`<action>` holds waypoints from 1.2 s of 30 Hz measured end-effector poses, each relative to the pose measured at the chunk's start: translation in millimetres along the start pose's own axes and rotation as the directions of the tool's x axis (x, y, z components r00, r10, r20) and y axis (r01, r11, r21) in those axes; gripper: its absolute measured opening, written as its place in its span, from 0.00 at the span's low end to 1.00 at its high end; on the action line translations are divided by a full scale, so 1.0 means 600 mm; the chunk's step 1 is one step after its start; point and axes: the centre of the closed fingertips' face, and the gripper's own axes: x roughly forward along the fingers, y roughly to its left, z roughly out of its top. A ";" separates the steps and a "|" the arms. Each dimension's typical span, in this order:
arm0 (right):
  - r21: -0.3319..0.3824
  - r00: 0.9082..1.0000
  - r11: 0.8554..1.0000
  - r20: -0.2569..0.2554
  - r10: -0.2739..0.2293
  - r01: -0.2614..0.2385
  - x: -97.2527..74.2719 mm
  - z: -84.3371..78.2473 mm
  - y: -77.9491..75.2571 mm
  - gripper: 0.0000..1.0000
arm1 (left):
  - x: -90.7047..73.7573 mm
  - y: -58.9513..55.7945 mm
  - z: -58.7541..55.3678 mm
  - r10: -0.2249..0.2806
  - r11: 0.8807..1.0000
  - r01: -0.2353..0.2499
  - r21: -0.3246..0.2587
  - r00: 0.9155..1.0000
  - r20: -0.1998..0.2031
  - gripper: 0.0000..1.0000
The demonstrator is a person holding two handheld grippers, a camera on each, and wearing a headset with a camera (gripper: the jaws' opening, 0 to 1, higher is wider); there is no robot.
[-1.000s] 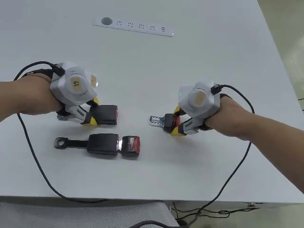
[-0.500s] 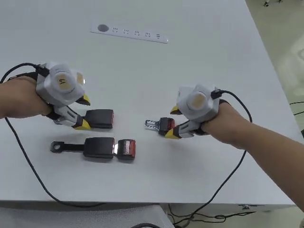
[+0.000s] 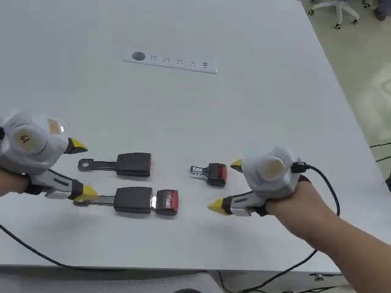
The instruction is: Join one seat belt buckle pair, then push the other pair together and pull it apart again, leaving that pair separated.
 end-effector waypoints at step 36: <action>0.115 0.994 0.992 0.088 -0.059 0.049 -0.030 -0.015 0.055 0.99 | -0.049 -0.030 -0.075 0.195 0.955 -0.186 -0.230 0.981 0.017 1.00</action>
